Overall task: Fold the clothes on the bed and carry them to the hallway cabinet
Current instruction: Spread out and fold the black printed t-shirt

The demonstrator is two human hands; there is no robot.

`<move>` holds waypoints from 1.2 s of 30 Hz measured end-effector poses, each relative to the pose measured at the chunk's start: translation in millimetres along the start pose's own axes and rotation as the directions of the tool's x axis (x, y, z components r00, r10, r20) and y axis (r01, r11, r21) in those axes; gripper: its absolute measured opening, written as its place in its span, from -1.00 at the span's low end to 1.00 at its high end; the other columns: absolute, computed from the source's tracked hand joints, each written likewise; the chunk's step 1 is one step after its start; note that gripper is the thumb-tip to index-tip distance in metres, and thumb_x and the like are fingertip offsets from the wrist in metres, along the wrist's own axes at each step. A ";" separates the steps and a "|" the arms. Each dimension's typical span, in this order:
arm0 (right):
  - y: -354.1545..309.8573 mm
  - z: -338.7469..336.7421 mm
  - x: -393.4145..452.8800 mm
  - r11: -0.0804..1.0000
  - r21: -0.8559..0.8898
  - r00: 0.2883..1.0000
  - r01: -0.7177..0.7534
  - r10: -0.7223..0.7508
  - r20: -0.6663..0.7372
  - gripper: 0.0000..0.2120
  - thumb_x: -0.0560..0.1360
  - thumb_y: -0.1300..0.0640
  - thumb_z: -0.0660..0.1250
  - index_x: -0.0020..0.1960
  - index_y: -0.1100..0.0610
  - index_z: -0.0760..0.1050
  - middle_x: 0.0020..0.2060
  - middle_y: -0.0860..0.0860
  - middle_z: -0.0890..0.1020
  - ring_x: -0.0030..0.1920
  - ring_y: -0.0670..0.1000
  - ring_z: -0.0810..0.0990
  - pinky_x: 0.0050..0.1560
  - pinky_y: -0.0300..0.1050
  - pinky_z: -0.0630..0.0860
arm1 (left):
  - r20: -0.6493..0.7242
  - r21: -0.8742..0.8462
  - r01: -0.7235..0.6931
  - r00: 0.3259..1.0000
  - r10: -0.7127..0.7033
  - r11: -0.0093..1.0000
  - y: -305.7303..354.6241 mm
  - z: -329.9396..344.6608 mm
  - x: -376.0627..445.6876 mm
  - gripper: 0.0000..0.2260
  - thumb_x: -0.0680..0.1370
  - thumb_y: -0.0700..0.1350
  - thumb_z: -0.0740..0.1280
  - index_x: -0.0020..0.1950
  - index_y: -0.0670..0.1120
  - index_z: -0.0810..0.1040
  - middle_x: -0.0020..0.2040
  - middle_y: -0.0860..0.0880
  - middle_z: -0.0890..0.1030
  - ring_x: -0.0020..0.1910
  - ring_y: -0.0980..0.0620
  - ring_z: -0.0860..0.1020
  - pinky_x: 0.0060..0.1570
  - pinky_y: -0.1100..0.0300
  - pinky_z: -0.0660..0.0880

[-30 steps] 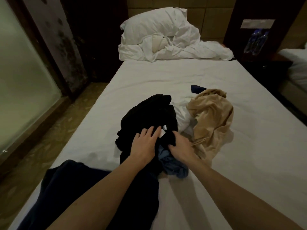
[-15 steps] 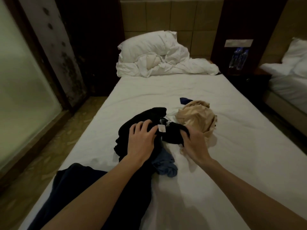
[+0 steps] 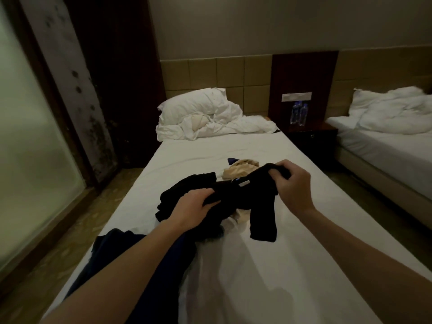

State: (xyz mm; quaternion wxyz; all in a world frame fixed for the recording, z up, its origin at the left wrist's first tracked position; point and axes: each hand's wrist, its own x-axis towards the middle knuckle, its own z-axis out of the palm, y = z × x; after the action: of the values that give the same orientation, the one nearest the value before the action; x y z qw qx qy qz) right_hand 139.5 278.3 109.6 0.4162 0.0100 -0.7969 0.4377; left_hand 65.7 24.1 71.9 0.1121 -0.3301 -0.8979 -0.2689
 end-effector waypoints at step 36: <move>-7.3 -73.1 -97.2 0.933 -0.226 0.692 -0.281 0.360 0.626 -0.74 0.55 0.29 0.20 0.16 0.01 0.38 0.04 -0.03 0.55 0.03 0.01 0.54 -0.13 -0.27 0.46 | -0.057 -0.292 0.166 0.980 -0.191 0.942 164.4 -27.3 8.0 -0.78 0.48 -0.25 0.37 -0.33 -0.03 0.47 -0.38 0.01 0.52 -0.37 0.06 0.48 -0.46 0.30 0.32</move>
State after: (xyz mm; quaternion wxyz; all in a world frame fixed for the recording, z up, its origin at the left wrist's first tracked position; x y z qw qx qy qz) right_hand 253.6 291.5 69.0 0.0262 0.0006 -0.9042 0.4263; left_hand 167.7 118.0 164.8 0.0761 -0.2485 -0.8702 -0.4187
